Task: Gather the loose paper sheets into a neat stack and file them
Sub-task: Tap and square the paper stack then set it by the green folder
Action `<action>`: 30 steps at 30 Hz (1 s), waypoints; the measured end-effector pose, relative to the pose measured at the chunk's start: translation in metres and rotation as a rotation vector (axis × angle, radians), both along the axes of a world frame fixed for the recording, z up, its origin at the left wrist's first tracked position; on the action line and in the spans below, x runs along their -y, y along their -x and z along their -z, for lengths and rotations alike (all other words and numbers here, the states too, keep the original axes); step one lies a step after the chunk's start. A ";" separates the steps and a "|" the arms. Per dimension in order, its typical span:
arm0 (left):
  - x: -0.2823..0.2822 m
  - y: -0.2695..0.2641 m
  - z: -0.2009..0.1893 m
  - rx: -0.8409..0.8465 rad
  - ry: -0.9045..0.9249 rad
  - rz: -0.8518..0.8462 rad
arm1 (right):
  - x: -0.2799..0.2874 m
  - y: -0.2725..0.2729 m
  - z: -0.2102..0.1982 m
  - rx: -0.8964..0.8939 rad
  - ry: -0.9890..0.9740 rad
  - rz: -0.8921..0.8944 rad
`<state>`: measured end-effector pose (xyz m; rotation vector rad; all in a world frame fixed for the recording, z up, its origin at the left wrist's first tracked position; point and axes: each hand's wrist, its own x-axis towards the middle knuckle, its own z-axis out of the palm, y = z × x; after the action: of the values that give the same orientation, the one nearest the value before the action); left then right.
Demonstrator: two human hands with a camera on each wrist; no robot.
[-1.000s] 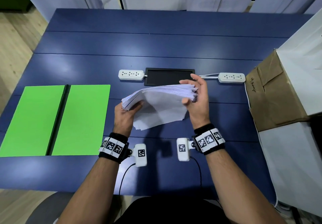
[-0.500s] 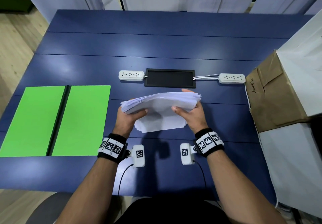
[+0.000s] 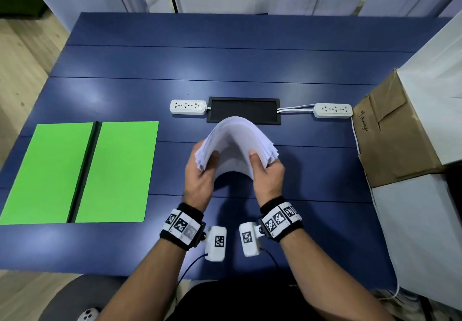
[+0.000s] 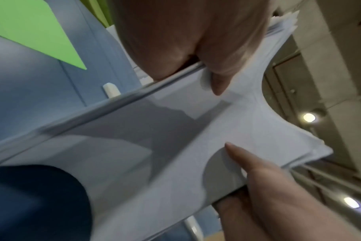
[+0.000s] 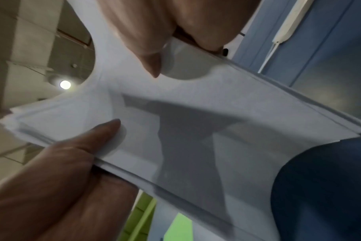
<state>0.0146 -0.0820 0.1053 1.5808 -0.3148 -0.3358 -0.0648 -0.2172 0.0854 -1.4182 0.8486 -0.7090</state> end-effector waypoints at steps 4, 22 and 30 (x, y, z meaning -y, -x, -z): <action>0.001 0.012 0.008 -0.139 -0.005 -0.036 | -0.001 0.002 0.009 -0.043 -0.004 -0.025; 0.052 -0.050 -0.122 0.908 -1.342 0.523 | 0.050 0.001 0.012 -0.158 -0.161 -0.211; 0.081 -0.044 -0.119 0.900 -1.324 0.593 | 0.056 0.001 0.026 -0.124 -0.197 -0.255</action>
<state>0.0587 -0.1632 0.2246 2.8836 -1.5002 -0.2557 -0.0657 -0.2737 0.0597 -1.3711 0.7924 -0.3372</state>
